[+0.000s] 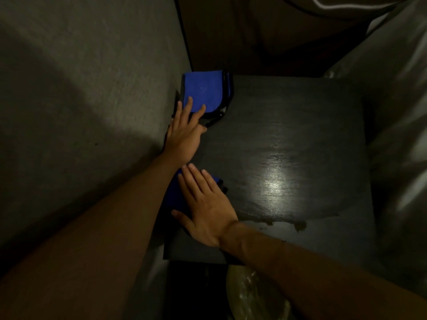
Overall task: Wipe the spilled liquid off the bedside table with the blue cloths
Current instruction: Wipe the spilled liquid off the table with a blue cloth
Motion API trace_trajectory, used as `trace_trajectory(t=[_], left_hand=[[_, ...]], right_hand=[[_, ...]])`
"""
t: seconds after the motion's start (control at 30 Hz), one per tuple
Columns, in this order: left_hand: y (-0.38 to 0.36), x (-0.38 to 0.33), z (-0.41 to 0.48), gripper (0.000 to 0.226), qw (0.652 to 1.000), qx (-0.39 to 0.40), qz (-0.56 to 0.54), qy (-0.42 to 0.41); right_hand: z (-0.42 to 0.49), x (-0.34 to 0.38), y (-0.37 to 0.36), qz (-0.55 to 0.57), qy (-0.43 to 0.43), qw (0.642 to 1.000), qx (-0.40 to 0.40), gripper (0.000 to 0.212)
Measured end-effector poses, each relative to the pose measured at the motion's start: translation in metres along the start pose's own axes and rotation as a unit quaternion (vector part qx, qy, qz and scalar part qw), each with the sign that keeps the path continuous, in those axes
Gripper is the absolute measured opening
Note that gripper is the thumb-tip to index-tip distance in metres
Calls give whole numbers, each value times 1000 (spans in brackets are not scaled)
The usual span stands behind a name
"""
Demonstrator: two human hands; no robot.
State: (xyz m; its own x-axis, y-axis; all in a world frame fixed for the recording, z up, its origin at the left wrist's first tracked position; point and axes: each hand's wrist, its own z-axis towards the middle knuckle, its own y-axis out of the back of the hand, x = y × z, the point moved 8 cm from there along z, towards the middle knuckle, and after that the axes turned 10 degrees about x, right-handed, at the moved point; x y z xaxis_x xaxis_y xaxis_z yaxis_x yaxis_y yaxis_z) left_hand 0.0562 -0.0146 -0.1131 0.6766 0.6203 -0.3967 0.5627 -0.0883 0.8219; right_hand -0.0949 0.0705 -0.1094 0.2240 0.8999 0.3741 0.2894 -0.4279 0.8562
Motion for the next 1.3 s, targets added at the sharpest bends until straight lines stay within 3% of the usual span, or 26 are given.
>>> trace_trajectory(t=[0.3, 0.43, 0.57, 0.63, 0.7, 0.77, 0.87, 0.93, 1.1, 1.3], left_hand=[[0, 2, 1, 64, 1000, 9, 11, -5], [0, 0, 0, 64, 1000, 10, 23, -4], [0, -1, -1, 63, 999, 6, 28, -17], [1, -2, -1, 63, 999, 8, 35, -16], [2, -3, -2, 64, 1000, 5, 27, -8], [2, -4, -2, 64, 999, 2, 37, -8], [-2, -2, 2, 64, 996, 0, 83, -18], [-4, 1, 4, 60, 995, 3, 94, -25], [-4, 1, 4, 61, 995, -2, 96, -23], [-4, 1, 3, 67, 996, -12, 84, -9]], right_hand=[[-5, 17, -8, -102, 249, 963, 22, 70], [-8, 13, -8, -136, 306, 942, 28, 66], [-14, 22, 8, -55, 257, 964, -35, 45], [-17, 28, 13, 19, 135, 985, -104, 46], [-16, 35, 10, 45, -32, 991, -118, 62], [-8, 44, -4, 67, -163, 980, -96, 71], [6, 46, -21, 111, -262, 954, -91, 71], [8, 44, -27, 91, -269, 953, -109, 68], [-6, 40, -26, 42, -118, 988, -91, 60], [-21, 30, -29, -38, -6, 999, -26, 59]])
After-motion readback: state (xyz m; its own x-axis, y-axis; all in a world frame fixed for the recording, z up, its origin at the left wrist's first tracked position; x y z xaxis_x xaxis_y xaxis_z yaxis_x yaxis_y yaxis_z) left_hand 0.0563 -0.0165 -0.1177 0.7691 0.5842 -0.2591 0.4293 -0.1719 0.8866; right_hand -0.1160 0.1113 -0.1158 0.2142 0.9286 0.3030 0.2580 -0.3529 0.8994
